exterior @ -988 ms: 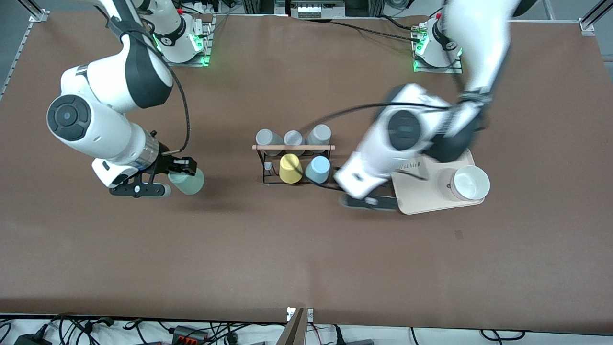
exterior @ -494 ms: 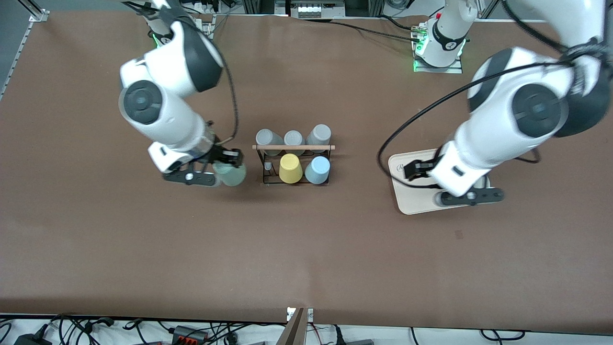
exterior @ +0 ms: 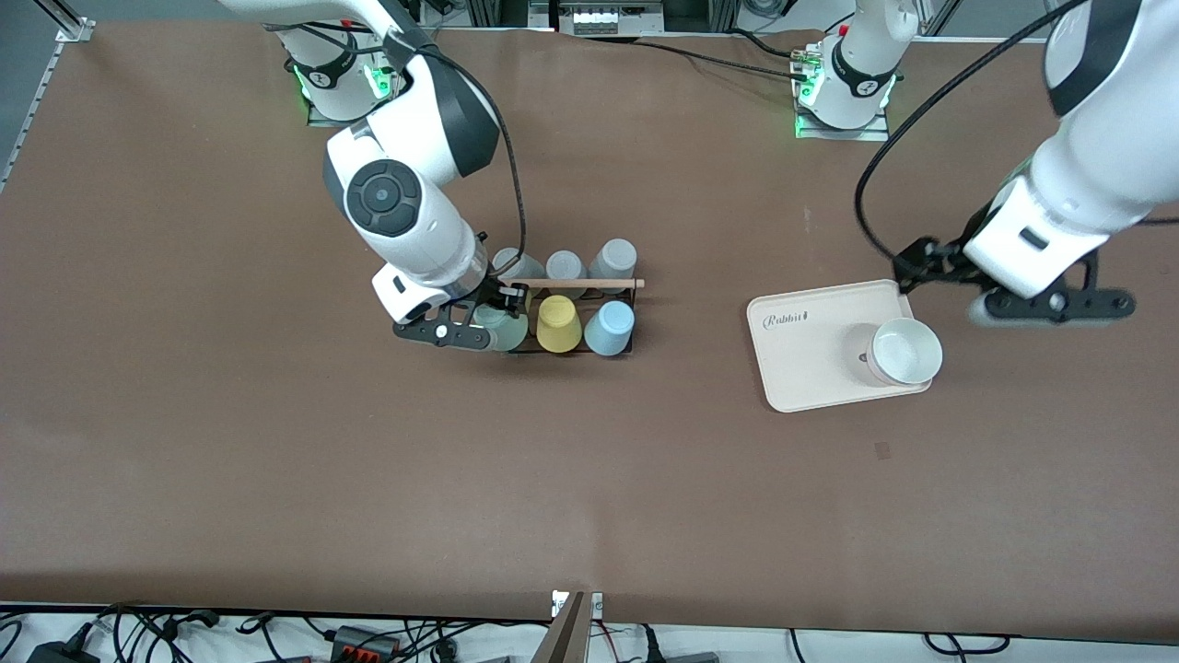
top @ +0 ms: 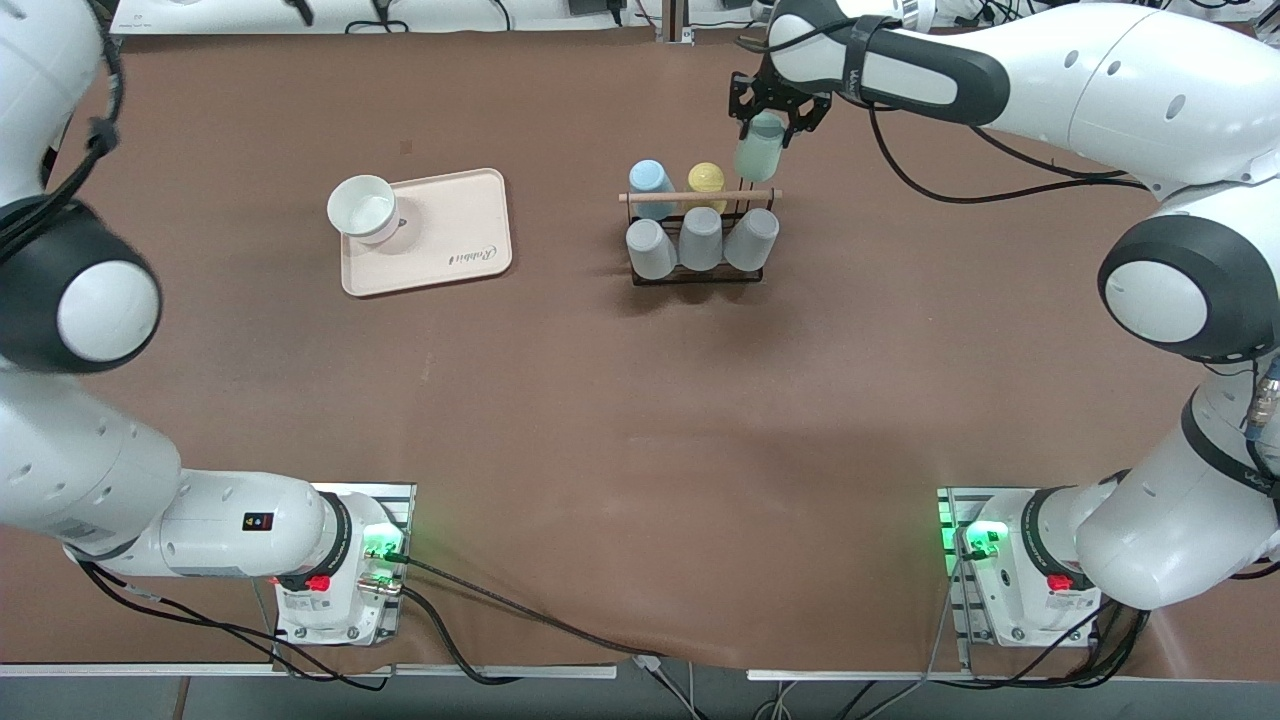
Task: Hang scattered cups on rack with three cups
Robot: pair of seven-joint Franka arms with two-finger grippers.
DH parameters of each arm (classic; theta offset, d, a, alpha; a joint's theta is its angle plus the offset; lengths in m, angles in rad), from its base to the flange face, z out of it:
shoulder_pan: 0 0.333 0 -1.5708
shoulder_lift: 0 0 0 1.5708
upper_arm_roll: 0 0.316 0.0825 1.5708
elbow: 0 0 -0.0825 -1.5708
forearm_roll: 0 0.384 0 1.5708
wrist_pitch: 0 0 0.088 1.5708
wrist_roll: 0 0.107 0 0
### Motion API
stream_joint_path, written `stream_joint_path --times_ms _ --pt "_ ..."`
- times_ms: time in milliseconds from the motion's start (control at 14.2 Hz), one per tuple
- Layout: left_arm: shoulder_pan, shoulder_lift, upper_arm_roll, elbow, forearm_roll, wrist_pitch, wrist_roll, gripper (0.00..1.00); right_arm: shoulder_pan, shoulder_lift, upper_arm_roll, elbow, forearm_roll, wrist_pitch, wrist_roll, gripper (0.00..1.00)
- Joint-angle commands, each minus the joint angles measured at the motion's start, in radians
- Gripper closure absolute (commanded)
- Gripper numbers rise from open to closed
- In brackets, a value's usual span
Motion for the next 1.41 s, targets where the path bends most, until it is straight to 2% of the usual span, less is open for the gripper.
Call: stream_joint_path --times_ms 0,212,353,847,918,988,1059,1129,1341 --pt "0.009 -0.081 0.005 -0.107 0.002 0.026 0.028 0.0 0.024 0.036 -0.006 0.037 -0.005 -0.01 0.025 0.63" --pt "0.023 -0.135 0.005 -0.173 -0.057 0.047 0.02 0.0 0.033 0.068 -0.006 0.037 -0.054 -0.007 0.026 0.63" --pt "0.058 -0.135 -0.003 -0.178 -0.079 0.062 0.026 0.0 0.034 0.088 -0.006 0.036 -0.074 0.004 0.026 0.63" --pt "0.061 -0.139 -0.03 -0.184 -0.078 0.055 0.014 0.0 0.042 0.134 -0.006 0.026 -0.074 0.053 0.028 0.6" --pt "0.063 -0.139 -0.032 -0.182 -0.078 0.061 0.014 0.0 0.042 0.142 -0.006 0.026 -0.074 0.057 0.028 0.56" --pt "0.061 -0.138 -0.033 -0.182 -0.078 0.063 0.014 0.0 0.041 0.142 -0.006 0.026 -0.074 0.056 0.026 0.42" --pt "0.061 -0.139 -0.033 -0.184 -0.076 0.064 0.016 0.0 0.036 0.14 -0.006 0.029 -0.074 0.056 0.022 0.12" --pt "0.063 -0.139 -0.033 -0.184 -0.076 0.06 0.014 0.0 0.028 0.136 -0.008 0.036 -0.071 0.054 0.008 0.0" --pt "0.063 -0.136 -0.035 -0.175 -0.078 0.064 0.014 0.0 -0.013 0.088 -0.013 0.063 -0.071 0.042 -0.04 0.0"
